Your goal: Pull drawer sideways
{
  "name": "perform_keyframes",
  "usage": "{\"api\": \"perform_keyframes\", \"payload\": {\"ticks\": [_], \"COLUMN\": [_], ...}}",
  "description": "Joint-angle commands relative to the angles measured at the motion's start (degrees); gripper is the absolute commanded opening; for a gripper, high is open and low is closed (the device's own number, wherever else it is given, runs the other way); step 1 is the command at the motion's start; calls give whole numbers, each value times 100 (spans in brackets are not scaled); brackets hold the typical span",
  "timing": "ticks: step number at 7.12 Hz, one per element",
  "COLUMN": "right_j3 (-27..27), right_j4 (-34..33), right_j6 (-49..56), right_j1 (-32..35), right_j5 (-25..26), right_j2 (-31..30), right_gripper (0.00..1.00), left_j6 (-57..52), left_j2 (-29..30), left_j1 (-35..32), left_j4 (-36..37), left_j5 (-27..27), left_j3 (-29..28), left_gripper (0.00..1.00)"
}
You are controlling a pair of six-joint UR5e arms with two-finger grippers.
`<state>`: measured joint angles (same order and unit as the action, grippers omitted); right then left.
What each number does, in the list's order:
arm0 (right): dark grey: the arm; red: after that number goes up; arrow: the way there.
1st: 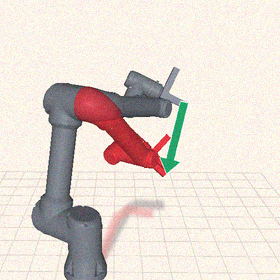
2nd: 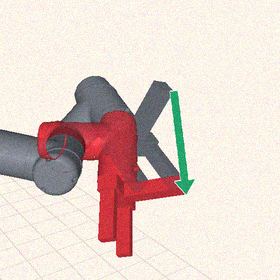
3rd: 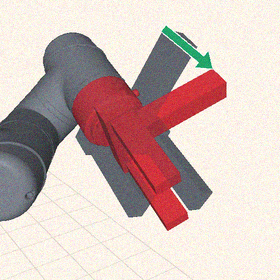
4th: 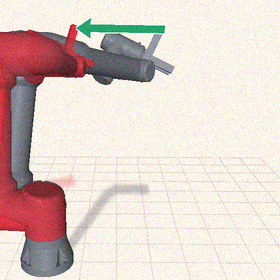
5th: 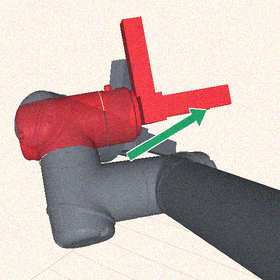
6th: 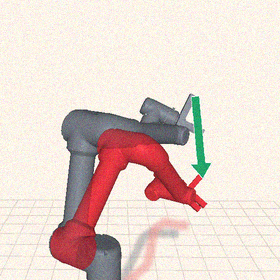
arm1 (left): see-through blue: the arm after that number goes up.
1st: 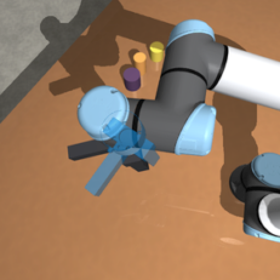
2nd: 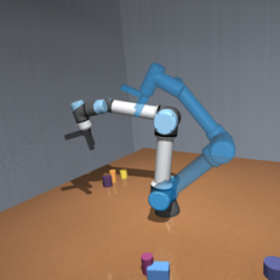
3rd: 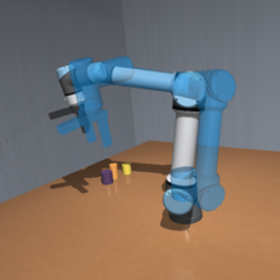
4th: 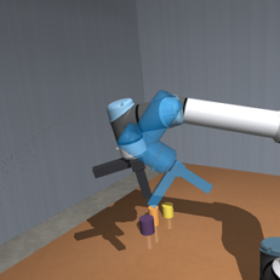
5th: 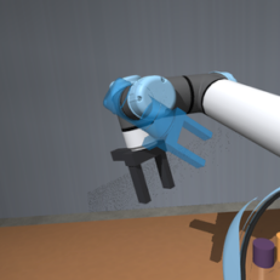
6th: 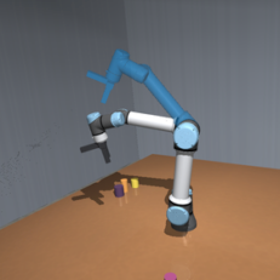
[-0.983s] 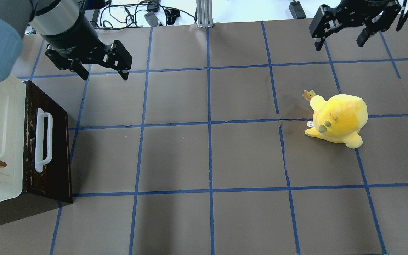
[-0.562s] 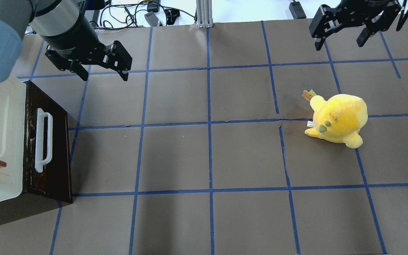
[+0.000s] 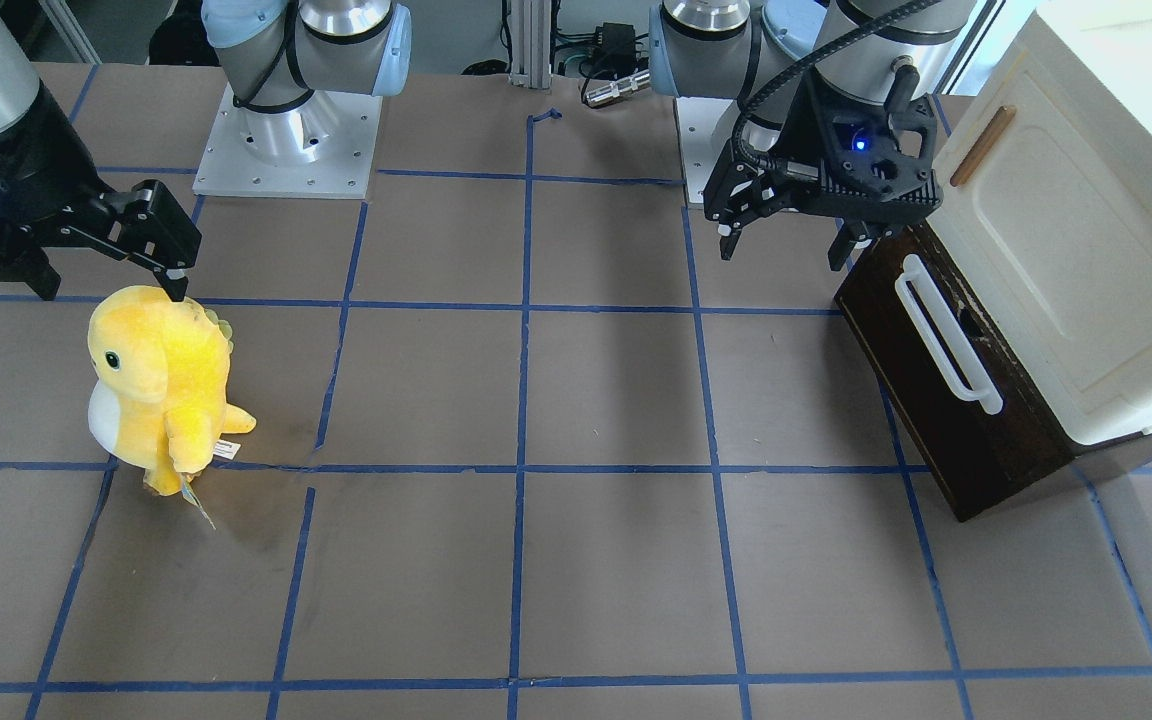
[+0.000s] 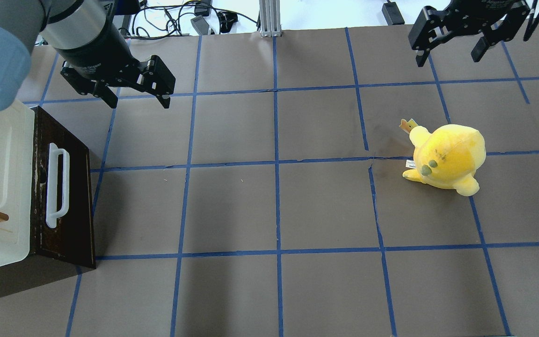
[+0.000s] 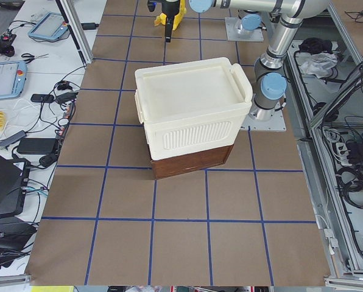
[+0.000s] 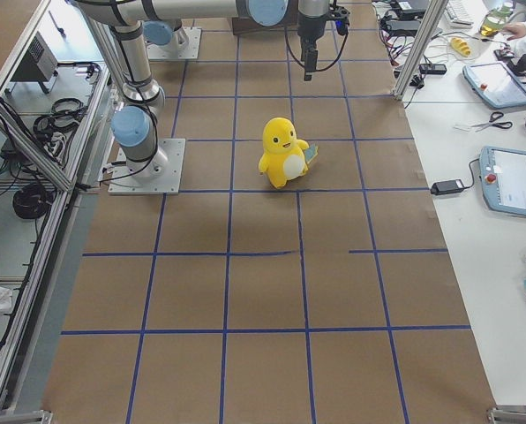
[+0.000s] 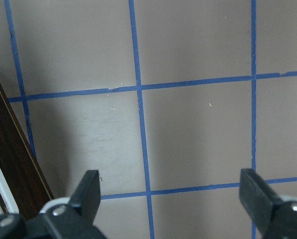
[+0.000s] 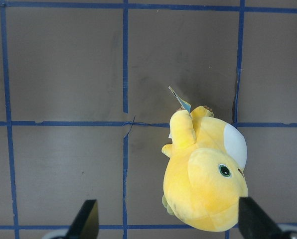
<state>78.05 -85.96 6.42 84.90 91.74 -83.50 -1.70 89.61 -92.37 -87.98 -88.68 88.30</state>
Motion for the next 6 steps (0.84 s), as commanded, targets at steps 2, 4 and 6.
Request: {"api": "perform_keyframes", "payload": {"ticks": [2,4,6], "right_j3": [0,0,0], "right_j4": [0,0,0], "right_j6": [0,0,0], "right_j1": [0,0,0], "right_j5": [2,-7,2], "right_j2": [0,0,0], "right_gripper": [100,100,100], "left_j6": [3,919,1426], "left_j2": [39,346,670], "left_j1": [-1,-9,-18], "left_j4": [-79,-98,-79], "left_j5": [-17,-201,-872], "left_j3": [21,431,1020], "left_gripper": [100,100,100]}}
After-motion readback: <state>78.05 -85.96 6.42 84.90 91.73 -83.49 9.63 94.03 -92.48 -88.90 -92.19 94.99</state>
